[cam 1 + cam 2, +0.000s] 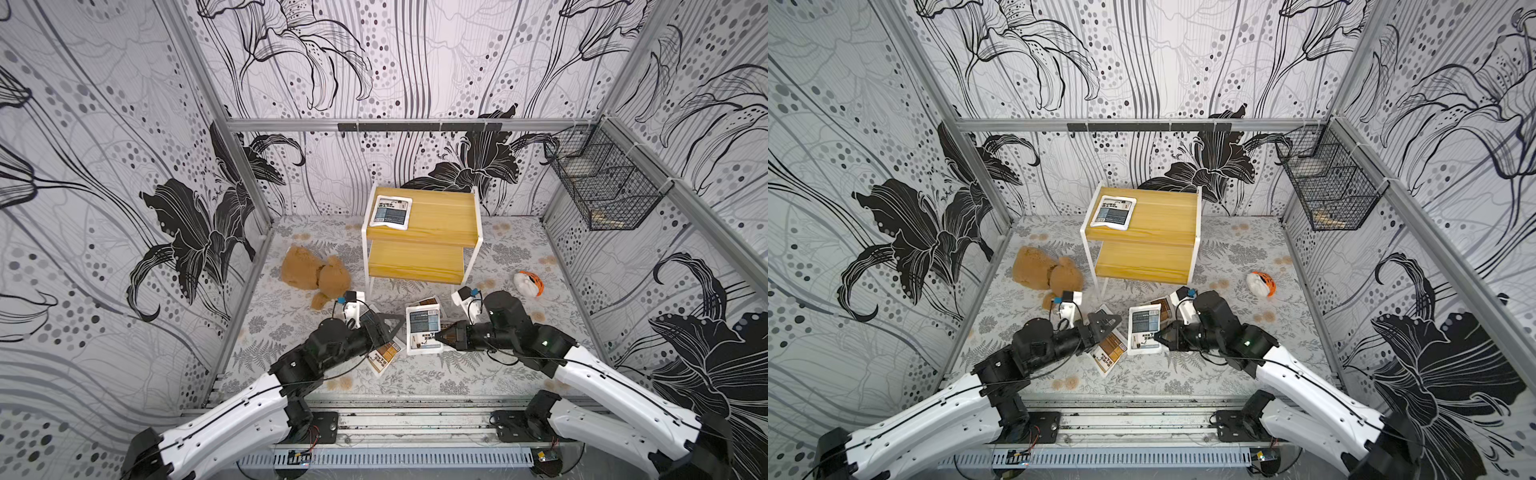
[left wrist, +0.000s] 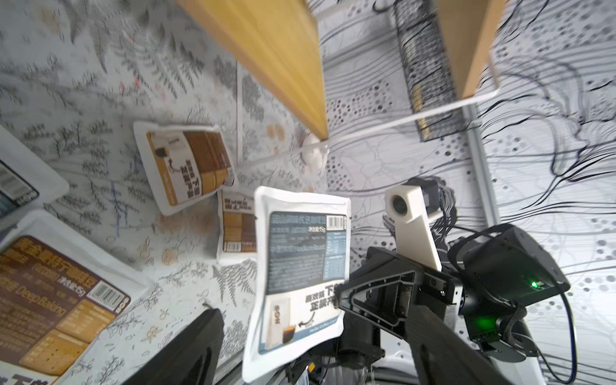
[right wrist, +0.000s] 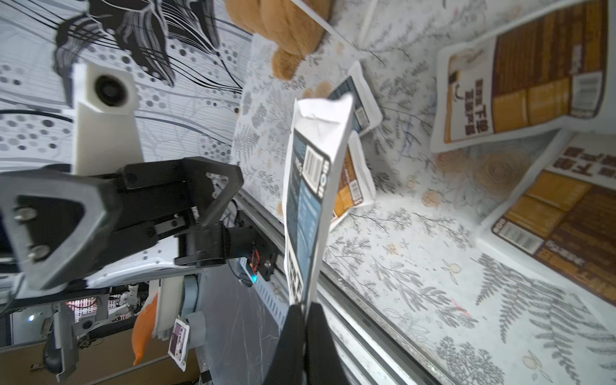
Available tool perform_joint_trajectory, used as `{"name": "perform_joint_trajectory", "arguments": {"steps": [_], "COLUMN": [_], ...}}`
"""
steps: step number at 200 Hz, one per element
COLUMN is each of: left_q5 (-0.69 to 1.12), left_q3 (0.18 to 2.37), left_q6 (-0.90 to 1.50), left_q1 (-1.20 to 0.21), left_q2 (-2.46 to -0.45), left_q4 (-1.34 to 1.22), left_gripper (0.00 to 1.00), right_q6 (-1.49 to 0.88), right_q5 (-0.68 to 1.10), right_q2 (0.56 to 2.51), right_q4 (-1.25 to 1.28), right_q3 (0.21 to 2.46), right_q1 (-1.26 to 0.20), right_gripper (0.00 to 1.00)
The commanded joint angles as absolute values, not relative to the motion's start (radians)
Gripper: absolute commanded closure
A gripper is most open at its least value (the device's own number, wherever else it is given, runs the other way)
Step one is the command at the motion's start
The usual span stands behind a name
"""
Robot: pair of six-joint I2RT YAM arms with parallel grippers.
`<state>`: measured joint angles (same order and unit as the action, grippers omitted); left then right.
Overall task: Place the bagged coffee beans on the shelf by color
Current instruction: Pick up the bagged coffee beans at the center of the board.
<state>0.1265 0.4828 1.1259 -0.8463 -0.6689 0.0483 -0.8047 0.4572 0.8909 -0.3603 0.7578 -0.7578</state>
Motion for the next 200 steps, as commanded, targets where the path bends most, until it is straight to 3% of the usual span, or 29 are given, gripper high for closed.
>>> {"name": "perform_joint_trajectory", "arguments": {"steps": [1,43,87,141,167,200], "left_q5": [0.063,-0.018,-0.039,-0.037,0.008,0.015], "left_q3": [0.520,0.574,0.650,0.723,0.907,1.203], "left_q6": [1.092,1.069,1.022,0.965,0.807,0.623], "left_q1": [-0.838,-0.836,-0.835,-0.836,-0.836,-0.834], "left_q2": [-0.583,-0.475,-0.481,-0.468,-0.575,-0.776], "left_q4": [0.129,0.146,0.257,0.277,0.387,0.606], "left_gripper": [0.09,0.08,0.08,0.07,0.06,0.07], "right_q6": [-0.806,-0.775,-0.664,-0.483,-0.377,-0.329], "right_q5": [0.489,0.466,0.397,0.632,0.669,0.697], "right_q2": [0.867,0.966,1.237,1.527,1.559,1.463], "right_q4": [-0.431,-0.515,-0.709,-0.893,-1.039,-1.036], "right_q3": [0.891,1.206,1.702,2.120,2.179,2.021], "right_q1": [-0.758,-0.758,-0.707,-0.570,-0.571,-0.570], "right_gripper": [1.00,1.00,1.00,1.00,1.00,1.00]}}
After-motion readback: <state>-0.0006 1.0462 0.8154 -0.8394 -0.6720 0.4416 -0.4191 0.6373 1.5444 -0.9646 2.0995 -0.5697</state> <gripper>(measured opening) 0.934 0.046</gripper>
